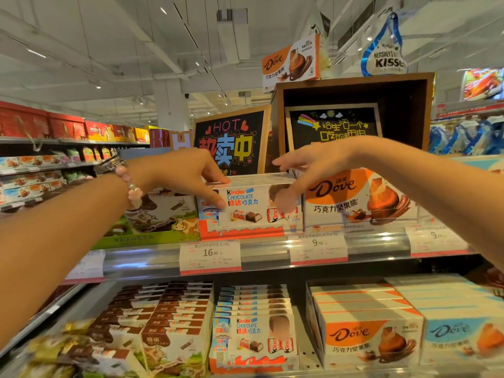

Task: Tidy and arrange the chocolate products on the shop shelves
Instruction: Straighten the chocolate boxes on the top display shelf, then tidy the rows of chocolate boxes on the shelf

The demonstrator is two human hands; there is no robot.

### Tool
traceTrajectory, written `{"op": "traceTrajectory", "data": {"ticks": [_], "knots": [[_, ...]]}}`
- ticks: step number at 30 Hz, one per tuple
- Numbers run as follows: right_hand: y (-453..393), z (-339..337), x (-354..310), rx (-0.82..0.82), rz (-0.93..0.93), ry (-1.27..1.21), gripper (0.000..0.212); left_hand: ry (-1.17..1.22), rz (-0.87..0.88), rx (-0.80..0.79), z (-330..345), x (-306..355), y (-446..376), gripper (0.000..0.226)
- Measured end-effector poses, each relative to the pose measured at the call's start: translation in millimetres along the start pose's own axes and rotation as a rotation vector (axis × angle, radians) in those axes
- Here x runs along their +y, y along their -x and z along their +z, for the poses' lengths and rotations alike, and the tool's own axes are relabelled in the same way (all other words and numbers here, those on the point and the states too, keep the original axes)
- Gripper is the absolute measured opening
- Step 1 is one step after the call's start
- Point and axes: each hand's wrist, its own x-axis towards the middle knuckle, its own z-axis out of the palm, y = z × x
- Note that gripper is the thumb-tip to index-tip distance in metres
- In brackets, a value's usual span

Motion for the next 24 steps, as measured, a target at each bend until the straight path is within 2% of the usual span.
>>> {"op": "traceTrajectory", "data": {"ticks": [1,4,8,12,16,19,22,24], "knots": [[-1,3,2,-0.007,-0.011,0.020,0.083,0.012,0.005,0.008,0,-1,0,0.064],[-3,7,8,0.031,-0.065,0.012,0.052,0.037,0.003,0.032,1,-3,-2,0.066],[-3,6,8,0.045,-0.080,0.010,0.057,0.057,-0.017,0.029,1,-2,-1,0.070],[-8,6,9,0.044,-0.082,0.058,0.047,0.029,-0.053,0.061,4,2,1,0.067],[-10,6,8,0.020,-0.089,0.117,0.053,0.013,-0.039,0.218,10,7,8,0.058],[-13,4,7,0.004,-0.080,0.117,0.072,0.040,-0.037,0.371,12,9,24,0.072],[-18,4,0,0.054,-0.118,0.027,0.100,0.013,-0.095,0.406,12,0,44,0.088],[-23,7,-12,0.120,-0.232,-0.055,0.102,0.056,-0.160,0.430,14,-9,59,0.087]]}}
